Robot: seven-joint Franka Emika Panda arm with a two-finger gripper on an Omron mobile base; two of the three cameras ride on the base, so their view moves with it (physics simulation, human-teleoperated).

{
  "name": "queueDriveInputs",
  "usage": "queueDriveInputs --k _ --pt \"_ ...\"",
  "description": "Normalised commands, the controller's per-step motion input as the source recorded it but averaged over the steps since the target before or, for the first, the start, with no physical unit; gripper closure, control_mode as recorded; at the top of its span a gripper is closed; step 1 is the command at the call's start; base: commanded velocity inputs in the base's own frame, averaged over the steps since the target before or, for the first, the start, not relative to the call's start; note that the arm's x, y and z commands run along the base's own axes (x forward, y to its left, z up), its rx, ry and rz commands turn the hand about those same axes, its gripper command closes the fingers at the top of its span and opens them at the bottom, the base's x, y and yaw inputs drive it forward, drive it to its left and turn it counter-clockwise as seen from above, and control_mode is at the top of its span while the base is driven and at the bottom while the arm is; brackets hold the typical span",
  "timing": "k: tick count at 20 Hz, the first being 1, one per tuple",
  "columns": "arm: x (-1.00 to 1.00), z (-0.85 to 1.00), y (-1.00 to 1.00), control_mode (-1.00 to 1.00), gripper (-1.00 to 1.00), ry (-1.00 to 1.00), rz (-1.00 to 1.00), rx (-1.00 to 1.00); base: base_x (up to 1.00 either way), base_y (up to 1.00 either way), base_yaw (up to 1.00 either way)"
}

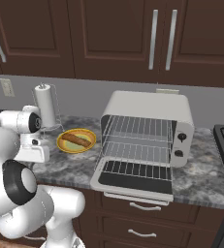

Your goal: Open the toaster oven door. Place the baguette on the bottom rack in the toaster oven and place the chicken drumstick on the top rack.

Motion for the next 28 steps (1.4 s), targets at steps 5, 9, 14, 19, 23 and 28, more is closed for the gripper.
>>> queueDriveInputs --k 5,9,14,19,23,28 --pt "0.38 -0.09 0.17 -1.0 1.0 -0.12 -0.03 0.0 0.0 0.0 0.0" --pt "0.33 0.0 0.07 -1.0 1.0 -0.02 0.0 0.0 0.0 0.0 0.0" --pt "0.26 -0.01 0.01 -1.0 -1.0 -0.08 0.0 0.0 0.0 0.0 0.0" --pt "0.24 -0.02 0.01 -1.0 -1.0 -0.09 0.01 0.0 0.0 0.0 0.0" --pt "0.12 0.0 0.0 -1.0 -1.0 -0.08 0.05 0.0 0.0 0.0 0.0" --pt "0.18 0.0 -0.01 -1.0 -1.0 -0.1 0.06 0.0 0.0 0.0 0.0"
